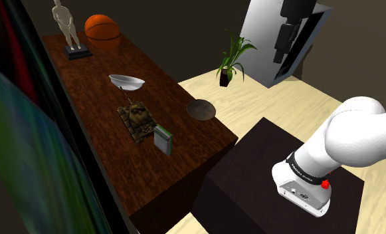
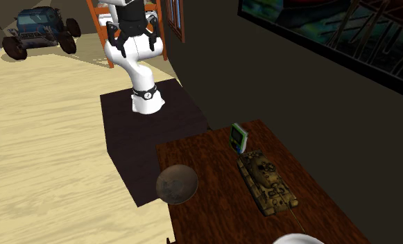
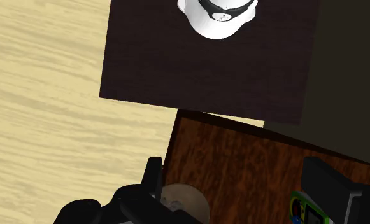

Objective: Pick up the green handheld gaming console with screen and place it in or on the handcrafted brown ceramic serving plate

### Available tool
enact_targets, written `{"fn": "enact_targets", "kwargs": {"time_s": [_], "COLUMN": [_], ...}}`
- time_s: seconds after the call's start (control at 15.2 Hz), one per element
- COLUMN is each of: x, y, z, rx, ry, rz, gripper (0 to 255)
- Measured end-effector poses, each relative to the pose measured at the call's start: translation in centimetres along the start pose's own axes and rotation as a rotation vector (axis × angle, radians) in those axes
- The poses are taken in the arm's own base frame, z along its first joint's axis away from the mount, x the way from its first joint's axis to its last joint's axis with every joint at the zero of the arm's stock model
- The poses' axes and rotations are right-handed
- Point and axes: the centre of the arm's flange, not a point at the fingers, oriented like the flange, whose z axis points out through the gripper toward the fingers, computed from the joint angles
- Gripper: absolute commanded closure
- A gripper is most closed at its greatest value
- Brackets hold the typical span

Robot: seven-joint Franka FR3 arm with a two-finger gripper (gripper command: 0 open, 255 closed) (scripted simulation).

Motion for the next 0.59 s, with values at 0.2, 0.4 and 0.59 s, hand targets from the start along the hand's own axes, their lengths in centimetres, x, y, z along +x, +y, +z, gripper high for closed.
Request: {"fn": "enact_targets", "kwargs": {"time_s": [0.2, 0.4, 0.59], "x": [1.0, 3.1, 5.3], "y": [-1.1, -3.1, -5.6], "z": [0.8, 3.0, 4.8], "rx": [0.000, -0.001, -0.001], "ry": [0.000, -0.001, 0.000], "rz": [-0.003, -0.008, -0.015], "gripper": [0, 0, 0]}}
